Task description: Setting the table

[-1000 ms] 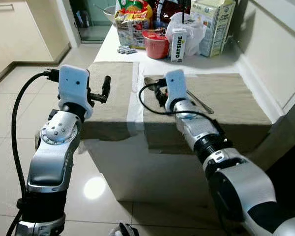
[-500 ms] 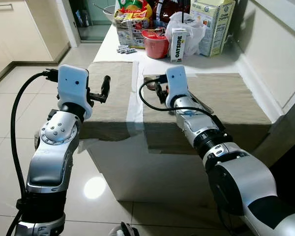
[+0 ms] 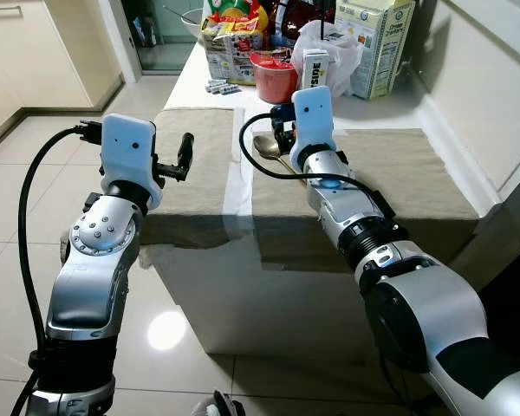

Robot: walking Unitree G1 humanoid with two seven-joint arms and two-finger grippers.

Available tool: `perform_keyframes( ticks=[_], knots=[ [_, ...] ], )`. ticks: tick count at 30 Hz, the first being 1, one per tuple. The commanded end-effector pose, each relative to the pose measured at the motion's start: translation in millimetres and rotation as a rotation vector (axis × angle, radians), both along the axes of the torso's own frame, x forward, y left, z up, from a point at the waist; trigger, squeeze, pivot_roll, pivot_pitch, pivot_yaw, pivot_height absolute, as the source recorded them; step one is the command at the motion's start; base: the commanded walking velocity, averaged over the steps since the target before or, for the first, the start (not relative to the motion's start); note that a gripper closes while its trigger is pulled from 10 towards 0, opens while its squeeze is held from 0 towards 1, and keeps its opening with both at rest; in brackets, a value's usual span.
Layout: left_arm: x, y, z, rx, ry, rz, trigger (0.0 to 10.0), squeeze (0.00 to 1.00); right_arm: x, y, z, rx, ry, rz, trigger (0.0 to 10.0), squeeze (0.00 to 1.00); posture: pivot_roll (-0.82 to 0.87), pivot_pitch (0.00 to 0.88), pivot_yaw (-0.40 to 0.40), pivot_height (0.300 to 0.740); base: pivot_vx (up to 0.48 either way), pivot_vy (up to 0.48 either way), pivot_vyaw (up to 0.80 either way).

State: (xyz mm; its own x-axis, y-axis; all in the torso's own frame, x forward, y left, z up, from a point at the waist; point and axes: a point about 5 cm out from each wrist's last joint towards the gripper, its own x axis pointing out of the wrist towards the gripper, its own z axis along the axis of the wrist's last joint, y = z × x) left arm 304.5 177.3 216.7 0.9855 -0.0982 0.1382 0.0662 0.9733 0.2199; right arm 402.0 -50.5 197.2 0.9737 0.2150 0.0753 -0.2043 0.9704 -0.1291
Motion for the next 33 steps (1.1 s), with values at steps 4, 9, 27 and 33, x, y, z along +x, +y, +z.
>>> perform_keyframes(
  ticks=[4, 9, 27, 33],
  knots=[
    [-1.2, -0.6, 5, 0.006, -0.019, 0.003, 10.0, 0.0, -0.1, 0.8, -9, 0.004, 0.078, -0.006, 10.0, 0.0, 0.09, 0.03, 0.065, 0.74, 0.0, 0.0, 0.0],
    [-3.3, -1.4, 5, 0.006, -0.019, 0.002, 10.0, 0.0, 0.0, 2.7, -10, 0.003, 0.094, 0.004, 10.0, 0.0, 0.1, 0.036, 0.062, 0.74, 0.0, 0.0, 0.0],
    [-4.6, -13.0, 6, -0.011, -0.035, -0.04, 10.0, 0.0, -1.4, 14.3, 8, -0.063, -0.036, 0.07, 10.0, 0.45, 0.08, 0.021, 0.056, 0.74, 0.0, -0.24, 0.13],
    [-3.3, -11.8, 7, -0.01, -0.04, -0.031, 10.0, 0.0, 0.0, 13.6, 16, -0.047, -0.061, 0.065, 10.0, 0.0, 0.08, 0.018, 0.052, 0.74, 0.0, -0.467, 0.78]
  ],
)
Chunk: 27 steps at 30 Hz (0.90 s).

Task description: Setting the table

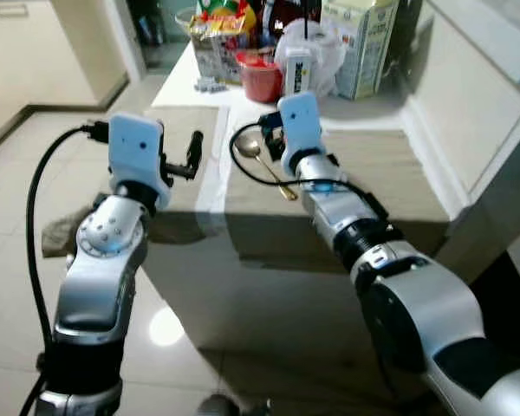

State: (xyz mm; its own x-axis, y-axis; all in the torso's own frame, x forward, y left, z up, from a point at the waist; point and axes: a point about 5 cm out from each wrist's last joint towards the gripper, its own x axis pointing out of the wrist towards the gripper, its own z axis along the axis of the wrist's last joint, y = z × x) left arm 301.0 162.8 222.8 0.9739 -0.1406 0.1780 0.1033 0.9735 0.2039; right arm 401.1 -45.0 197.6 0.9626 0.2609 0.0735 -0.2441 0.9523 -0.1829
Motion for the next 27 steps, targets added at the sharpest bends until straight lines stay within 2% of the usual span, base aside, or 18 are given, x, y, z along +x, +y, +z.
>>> perform_keyframes(
  ticks=[1, 10, 19, 27],
  knots=[
    [0.2, 3.5, 0, -0.005, -0.001, 0.021, 10.0, 0.0, 1.0, 7.7, 16, 0.021, -0.044, 0.021, 10.0, 0.0, 0.08, 0.018, 0.05, 0.74, 0.0, -0.289, 0.0],
    [0.2, 7.1, -1, 0.005, 0.002, 0.055, 10.0, 0.0, -1.0, 11.3, 11, 0.02, -0.029, 0.045, 10.0, 0.0, 0.08, 0.022, 0.046, 0.74, 0.0, 0.0, 0.0],
    [-0.8, 6.3, -2, 0.003, 0.002, 0.054, 10.0, 0.0, -4.4, 18.7, 0, 0.028, 0.04, 0.094, 10.0, 0.0, 0.08, 0.029, 0.047, 0.74, 0.0, 0.0, 0.0],
    [-5.9, 10.0, -2, 0.014, 0.008, 0.065, 10.0, 0.0, 1.5, 22.8, 22, 0.07, 0.025, 0.075, 10.0, 0.0, 0.13, 0.039, 0.039, 0.74, 0.0, 0.0, 0.0]
  ],
)
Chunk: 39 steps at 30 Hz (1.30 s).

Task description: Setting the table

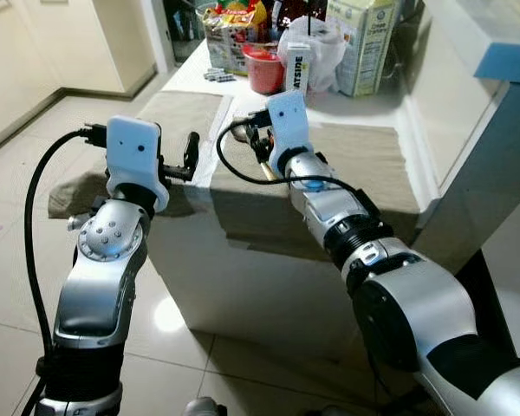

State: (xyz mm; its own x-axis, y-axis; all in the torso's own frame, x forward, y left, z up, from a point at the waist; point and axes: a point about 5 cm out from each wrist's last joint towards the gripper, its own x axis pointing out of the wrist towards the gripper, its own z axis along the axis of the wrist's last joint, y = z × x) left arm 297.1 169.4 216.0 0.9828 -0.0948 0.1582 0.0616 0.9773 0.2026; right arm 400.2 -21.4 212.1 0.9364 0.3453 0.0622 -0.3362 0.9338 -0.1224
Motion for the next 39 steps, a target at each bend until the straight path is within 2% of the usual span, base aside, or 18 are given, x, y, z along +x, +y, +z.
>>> perform_keyframes(
  ticks=[1, 7, 12, 17, 39],
  knots=[
    [-2.0, 3.3, 4, 0.014, -0.012, 0.018, 10.0, 0.0, 2.4, -0.9, 7, 0.015, -0.003, -0.018, 10.0, 0.0, 0.13, 0.039, 0.039, 0.74, 0.0, 0.0, 0.0],
    [-6.4, 8.4, 5, 0.028, -0.008, 0.033, 10.0, 0.0, 4.3, -7.5, 1, -0.01, 0.035, -0.083, 10.0, 0.0, 0.17, 0.047, 0.038, 0.74, 0.0, 0.0, 0.0],
    [-10.3, 12.5, 6, 0.039, -0.002, 0.041, 10.0, 0.0, 2.5, -14.6, -18, -0.047, 0.096, -0.129, 10.0, 0.0, 0.18, 0.062, 0.048, 0.74, 0.0, 0.0, 0.0],
    [-12.0, 13.1, 7, 0.045, 0.003, 0.041, 10.0, 0.0, 1.6, -17.8, -25, -0.043, 0.125, -0.143, 10.0, 0.0, 0.19, 0.074, 0.056, 0.74, 0.0, 0.0, 0.0],
    [-14.1, 12.8, 9, 0.048, 0.013, 0.046, 10.0, 0.0, -9.5, -7.0, -55, -0.03, 0.279, -0.055, 10.0, 0.0, 0.19, 0.092, 0.055, 0.74, 0.0, 0.0, 0.0]
  ],
)
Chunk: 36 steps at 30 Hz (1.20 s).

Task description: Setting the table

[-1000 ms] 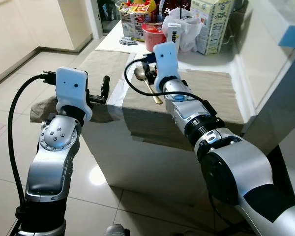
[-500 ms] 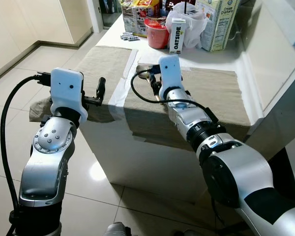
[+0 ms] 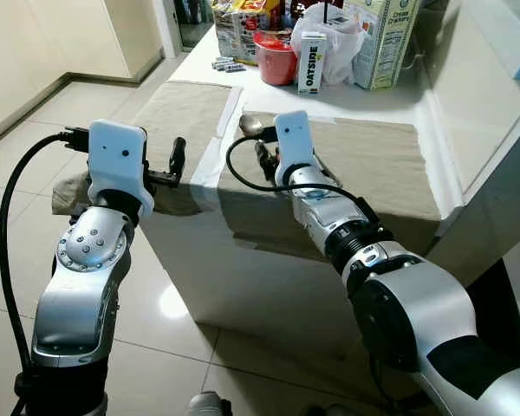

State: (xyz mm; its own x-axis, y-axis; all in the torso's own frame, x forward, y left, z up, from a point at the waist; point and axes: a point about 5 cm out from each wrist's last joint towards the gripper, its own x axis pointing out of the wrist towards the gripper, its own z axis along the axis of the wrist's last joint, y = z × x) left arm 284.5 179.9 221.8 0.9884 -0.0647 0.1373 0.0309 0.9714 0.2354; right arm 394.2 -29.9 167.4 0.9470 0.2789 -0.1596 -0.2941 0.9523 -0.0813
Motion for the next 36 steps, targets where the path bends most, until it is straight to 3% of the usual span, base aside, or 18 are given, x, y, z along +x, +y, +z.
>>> perform_keyframes(
  ticks=[1, 32, 33, 36],
  knots=[
    [-1.5, 2.3, 3, 0.014, -0.006, 0.01, 10.0, 0.0, -3.5, 1.6, -10, 0.005, 0.055, 0.012, 10.0, 0.0, 0.19, 0.092, 0.055, 0.74, 0.0, 0.0, 0.0],
    [0.5, 2.4, 3, 0.007, 0.002, 0.007, 10.0, 0.0, -19.7, 0.5, -50, -0.088, 0.194, 0.063, 10.0, 0.0, 0.17, 0.086, 0.057, 0.74, 0.0, 0.0, 0.0],
    [0.9, 2.1, 3, 0.007, 0.001, 0.006, 10.0, 0.0, -20.2, 1.5, -50, -0.084, 0.194, 0.072, 0.0, 0.0, 0.17, 0.081, 0.055, 0.74, 0.0, 0.0, 0.0],
    [1.5, 1.7, 4, 0.006, -0.001, 0.005, 10.0, 0.0, -22.1, 4.1, -52, -0.078, 0.201, 0.09, 0.0, 0.0, 0.17, 0.081, 0.055, 0.74, 0.0, 0.0, 0.0]
  ],
)
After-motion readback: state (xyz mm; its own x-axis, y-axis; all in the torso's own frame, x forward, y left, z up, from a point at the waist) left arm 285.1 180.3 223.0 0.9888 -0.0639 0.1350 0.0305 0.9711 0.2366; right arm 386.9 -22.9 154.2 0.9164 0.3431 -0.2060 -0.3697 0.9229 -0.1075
